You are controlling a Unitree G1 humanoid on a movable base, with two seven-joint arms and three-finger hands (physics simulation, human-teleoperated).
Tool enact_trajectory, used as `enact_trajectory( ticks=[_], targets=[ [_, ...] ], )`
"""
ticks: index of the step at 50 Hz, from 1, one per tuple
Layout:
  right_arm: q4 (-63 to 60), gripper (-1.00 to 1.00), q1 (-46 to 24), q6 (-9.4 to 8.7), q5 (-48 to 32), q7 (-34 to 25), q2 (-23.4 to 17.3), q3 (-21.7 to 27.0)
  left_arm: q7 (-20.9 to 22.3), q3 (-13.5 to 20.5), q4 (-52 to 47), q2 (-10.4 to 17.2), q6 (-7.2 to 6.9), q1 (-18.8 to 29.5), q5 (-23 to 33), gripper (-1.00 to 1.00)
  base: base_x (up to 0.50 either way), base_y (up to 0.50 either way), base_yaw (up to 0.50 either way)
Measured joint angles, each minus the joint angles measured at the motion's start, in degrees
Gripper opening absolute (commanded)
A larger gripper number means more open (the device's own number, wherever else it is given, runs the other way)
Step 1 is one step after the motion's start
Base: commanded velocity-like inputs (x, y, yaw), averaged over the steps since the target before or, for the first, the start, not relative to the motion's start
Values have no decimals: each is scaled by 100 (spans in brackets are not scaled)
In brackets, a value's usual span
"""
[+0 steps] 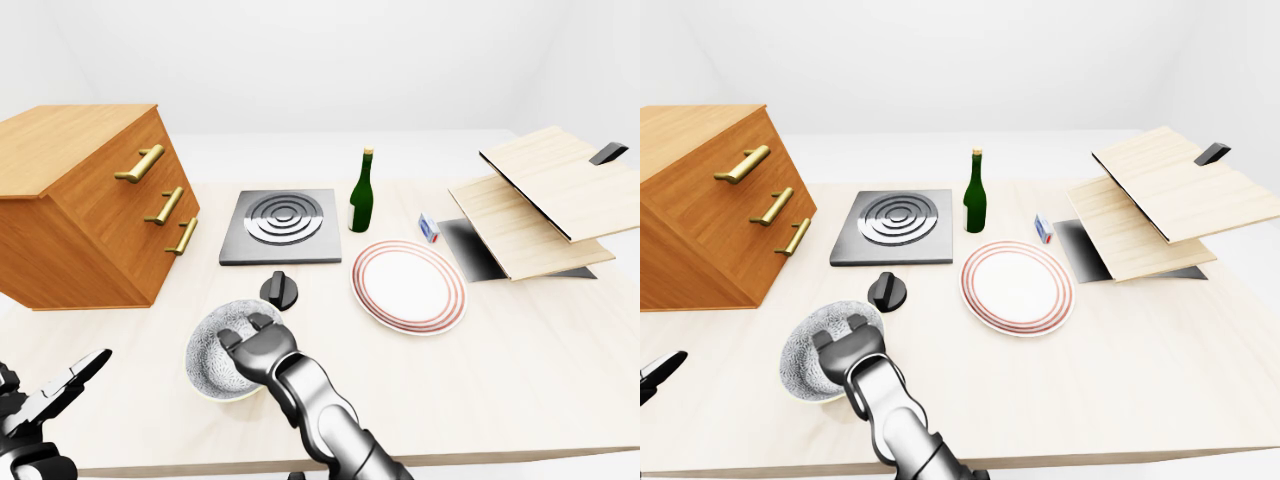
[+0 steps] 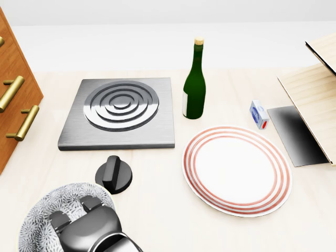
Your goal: Pick up the akita bowl and put it on the plate.
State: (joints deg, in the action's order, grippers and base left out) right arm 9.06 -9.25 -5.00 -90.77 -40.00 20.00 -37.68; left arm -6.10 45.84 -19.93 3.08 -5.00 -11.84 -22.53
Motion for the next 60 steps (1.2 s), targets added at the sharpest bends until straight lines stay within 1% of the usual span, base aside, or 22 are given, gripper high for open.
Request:
enact_trajectory(
  ticks=[55,56,57,58,60],
  targets=[
    [744,97,-285,0,73,0,0,267,16,-5,-24,4,0,2,-4,100,0,0,0],
    [747,100,-284,0,73,0,0,266,17,-3,-27,3,0,1,-4,100,0,0,0],
    [750,23,-284,0,77,0,0,267,19,-2,-29,2,0,1,-4,100,0,0,0],
    [749,-100,-286,0,81,0,0,268,20,-1,-30,2,0,1,-4,100,0,0,0],
    [736,-100,-286,0,87,5,0,264,23,0,-29,1,0,2,-2,100,0,0,0]
  ],
)
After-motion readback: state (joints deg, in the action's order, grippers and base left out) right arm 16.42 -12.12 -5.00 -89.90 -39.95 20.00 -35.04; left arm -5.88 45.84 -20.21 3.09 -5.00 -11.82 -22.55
